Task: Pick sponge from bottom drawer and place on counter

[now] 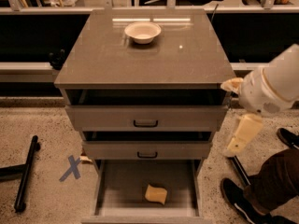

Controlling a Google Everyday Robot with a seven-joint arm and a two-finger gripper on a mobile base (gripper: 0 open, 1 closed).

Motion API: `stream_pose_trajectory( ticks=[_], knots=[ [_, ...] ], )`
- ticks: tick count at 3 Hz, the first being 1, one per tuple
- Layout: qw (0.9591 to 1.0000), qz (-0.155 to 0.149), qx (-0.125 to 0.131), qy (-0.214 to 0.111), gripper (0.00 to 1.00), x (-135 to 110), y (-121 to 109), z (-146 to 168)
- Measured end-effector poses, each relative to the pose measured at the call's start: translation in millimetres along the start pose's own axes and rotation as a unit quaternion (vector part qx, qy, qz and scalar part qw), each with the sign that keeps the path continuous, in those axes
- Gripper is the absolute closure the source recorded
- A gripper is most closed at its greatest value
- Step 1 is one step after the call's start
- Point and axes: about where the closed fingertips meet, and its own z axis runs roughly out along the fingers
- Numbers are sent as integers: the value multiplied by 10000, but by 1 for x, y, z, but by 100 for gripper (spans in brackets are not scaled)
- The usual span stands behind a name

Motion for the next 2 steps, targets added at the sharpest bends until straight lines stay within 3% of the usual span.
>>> stream_pose_trajectory(
  ticks=[2],
  knots=[
    [9987,-199,-187,-438,0,72,26,117]
  ],
)
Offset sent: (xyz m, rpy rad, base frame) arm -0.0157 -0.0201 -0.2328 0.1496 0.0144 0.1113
